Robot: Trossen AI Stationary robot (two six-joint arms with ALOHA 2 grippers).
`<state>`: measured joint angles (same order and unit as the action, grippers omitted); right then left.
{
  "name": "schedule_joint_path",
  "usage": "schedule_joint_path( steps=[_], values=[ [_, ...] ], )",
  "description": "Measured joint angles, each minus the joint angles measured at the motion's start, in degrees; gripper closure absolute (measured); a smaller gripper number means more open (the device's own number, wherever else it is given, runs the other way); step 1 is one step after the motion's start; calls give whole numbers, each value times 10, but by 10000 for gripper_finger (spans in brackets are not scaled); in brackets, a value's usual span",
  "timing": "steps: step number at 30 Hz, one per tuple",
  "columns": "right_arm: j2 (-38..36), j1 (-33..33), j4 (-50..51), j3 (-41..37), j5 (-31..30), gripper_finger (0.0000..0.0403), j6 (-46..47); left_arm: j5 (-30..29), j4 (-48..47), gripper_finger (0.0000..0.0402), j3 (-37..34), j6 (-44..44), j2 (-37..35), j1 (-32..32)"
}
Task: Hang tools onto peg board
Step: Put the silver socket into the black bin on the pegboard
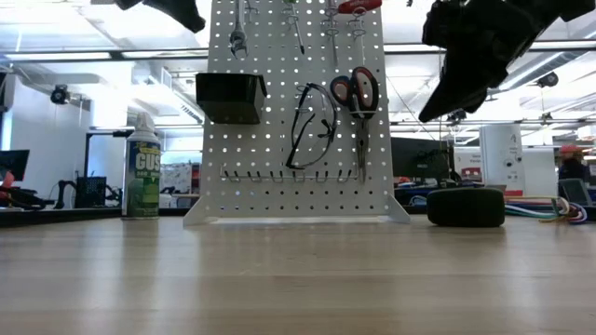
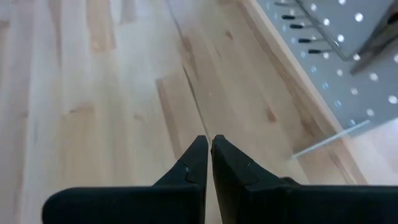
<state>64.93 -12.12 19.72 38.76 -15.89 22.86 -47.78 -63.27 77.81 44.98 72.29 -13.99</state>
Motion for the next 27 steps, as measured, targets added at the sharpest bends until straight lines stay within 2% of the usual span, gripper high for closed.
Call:
schedule_joint_path(
  steps=[5,8,11,15,18,22,25,27],
  values=[
    [0,0,0,-10,-8,394,12,6,10,370,10,-65,0,35],
    [0,0,-2,-11,-8,394,16,-8,12,346,-4,-70,2,49],
    [0,0,-2,-11,-8,394,17,1,35,295,-15,-78,3,66],
    [0,0,-3,-6,-12,394,13,72,123,215,-35,-158,3,81],
    [0,0,-4,-3,-13,394,12,112,140,166,-36,-179,7,86],
    [0,0,-5,-4,-13,394,15,117,47,127,-21,-122,6,70],
    [0,0,-2,-9,-22,394,17,110,-27,118,-18,-81,3,22],
    [0,0,-2,-9,-35,394,19,95,-43,117,-25,-54,3,-17]
  ],
)
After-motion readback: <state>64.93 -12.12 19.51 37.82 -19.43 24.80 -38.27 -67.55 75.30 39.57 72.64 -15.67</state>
